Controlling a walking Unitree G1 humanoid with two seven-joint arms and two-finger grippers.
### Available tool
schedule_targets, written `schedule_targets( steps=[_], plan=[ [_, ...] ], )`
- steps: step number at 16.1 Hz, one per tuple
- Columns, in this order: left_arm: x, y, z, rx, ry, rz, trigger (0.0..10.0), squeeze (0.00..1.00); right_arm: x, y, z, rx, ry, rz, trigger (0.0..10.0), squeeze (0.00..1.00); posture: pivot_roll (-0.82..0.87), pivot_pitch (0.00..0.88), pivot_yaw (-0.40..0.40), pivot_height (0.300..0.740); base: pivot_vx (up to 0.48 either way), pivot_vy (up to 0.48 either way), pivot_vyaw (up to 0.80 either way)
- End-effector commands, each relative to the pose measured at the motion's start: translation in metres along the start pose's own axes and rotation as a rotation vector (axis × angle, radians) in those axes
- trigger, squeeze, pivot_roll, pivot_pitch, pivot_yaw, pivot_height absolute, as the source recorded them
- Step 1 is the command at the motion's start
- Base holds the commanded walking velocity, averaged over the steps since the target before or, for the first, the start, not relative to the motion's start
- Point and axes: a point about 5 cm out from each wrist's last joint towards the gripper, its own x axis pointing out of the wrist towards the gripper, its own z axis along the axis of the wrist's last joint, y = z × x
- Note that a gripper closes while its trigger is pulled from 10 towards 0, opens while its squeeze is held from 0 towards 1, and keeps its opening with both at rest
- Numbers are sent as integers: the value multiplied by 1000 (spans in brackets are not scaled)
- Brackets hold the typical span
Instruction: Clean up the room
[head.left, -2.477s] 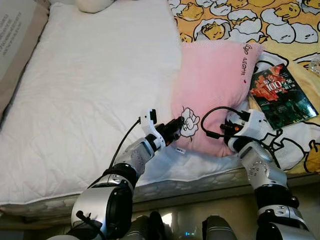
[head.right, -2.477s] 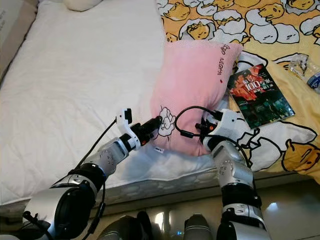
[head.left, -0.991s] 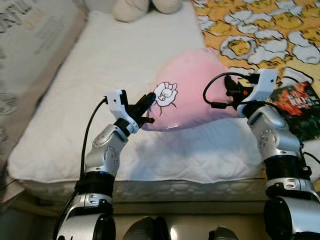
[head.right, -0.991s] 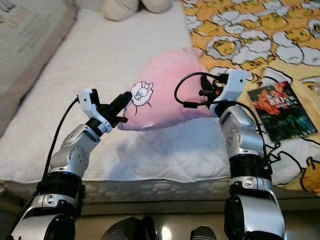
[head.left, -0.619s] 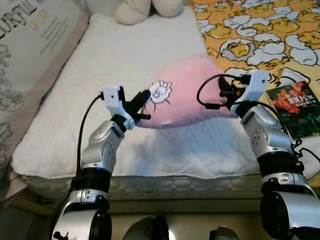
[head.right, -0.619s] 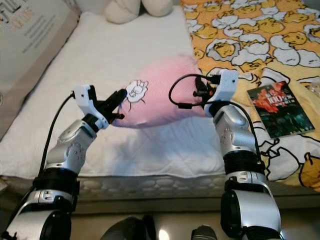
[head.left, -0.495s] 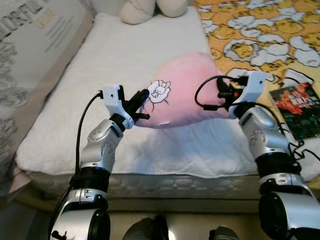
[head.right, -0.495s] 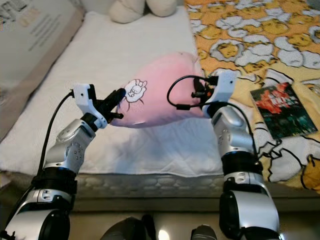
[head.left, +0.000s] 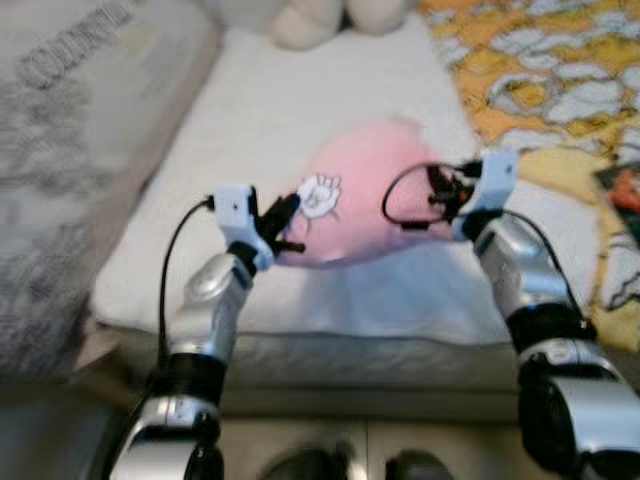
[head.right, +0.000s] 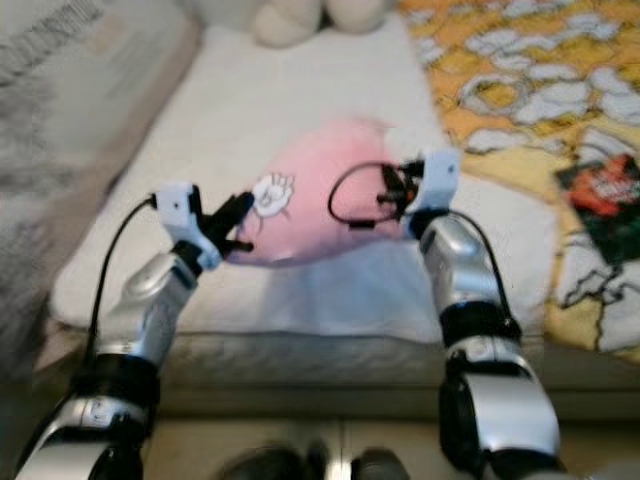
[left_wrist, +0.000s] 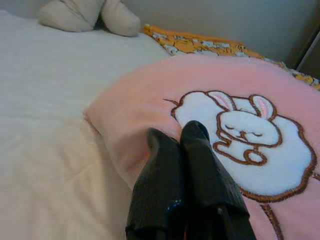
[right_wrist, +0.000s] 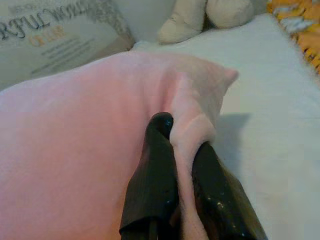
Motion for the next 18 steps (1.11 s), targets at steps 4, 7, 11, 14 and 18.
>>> schedule_targets(
  steps=[4, 7, 11, 14, 18],
  plan=[
    [-3, 15, 20, 54, -57, 65, 0, 0, 3, 2, 7, -40, -38, 9, 0, 0, -140, 0, 128, 740, 0, 480, 434],
    [0, 12, 20, 69, -59, 66, 0, 0, 5, 1, 8, -52, -39, 10, 0, 0, -137, 0, 125, 740, 0, 477, 435],
    [3, 14, 20, 123, -37, 64, 0, 0, 5, 0, 10, -88, -54, -13, 0, 0, -135, 0, 125, 740, 65, 328, 317],
    [5, 17, 25, 172, -41, 55, 0, 0, 4, 1, 11, -133, -88, -47, 0, 0, -137, 0, 125, 740, 0, 0, 0],
    [6, 14, 22, 208, -27, 18, 0, 0, -1, 0, 3, -148, -93, -93, 0, 0, -147, 0, 134, 740, 0, 0, -600]
  ],
)
